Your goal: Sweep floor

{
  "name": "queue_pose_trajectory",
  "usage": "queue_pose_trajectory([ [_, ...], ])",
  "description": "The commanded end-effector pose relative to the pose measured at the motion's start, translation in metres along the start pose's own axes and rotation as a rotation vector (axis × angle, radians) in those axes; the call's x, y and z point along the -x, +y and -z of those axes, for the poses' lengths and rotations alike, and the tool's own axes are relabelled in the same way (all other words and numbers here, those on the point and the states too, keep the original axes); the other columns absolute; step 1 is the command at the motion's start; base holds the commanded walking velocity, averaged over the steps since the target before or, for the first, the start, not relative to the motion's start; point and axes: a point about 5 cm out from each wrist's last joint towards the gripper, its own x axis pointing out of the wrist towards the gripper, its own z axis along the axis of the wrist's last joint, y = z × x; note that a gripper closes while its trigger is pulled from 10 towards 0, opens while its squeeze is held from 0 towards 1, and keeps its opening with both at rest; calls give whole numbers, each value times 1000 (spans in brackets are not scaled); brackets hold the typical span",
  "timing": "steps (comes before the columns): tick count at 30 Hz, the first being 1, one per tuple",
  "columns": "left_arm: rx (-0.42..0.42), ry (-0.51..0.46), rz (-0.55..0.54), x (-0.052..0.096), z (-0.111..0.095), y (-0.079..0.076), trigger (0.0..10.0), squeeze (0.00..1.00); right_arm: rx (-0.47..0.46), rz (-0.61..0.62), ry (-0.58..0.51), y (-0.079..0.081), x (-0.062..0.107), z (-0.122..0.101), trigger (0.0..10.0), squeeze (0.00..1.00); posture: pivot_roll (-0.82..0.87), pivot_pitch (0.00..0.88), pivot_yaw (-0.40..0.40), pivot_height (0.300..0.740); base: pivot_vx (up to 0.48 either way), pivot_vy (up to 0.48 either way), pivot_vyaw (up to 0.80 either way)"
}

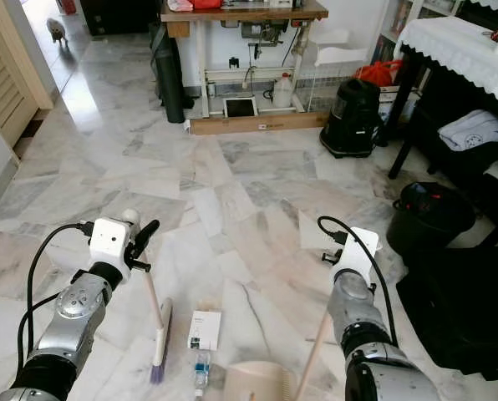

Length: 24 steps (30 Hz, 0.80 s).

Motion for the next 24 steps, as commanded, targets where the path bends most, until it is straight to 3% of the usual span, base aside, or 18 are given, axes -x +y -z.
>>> queue_pose_trajectory([
  [1, -10, -36, 4, -5, -8, -1, 10000, 0, 37, -21, -198, 5, 0, -32, 10000, 0, 35, 0, -16, 740, 0, 0, 0],
  [7, -12, -40, -5, -4, -8, -1, 10000, 0, 10, -13, -244, 3, 2, -32, 10000, 0, 39, 0, -17, 740, 0, 0, 0],
  [12, -29, -41, -10, -3, -8, 2, 10000, 0, 87, -33, -274, 2, 5, -25, 10000, 0, 39, 0, -18, 740, 0, 0, 0],
  [24, -47, 39, 21, 3, 3, 7, 10000, 0, 111, -41, -224, -3, 5, -9, 10000, 0, 46, 0, -19, 740, 0, 0, 0],
])
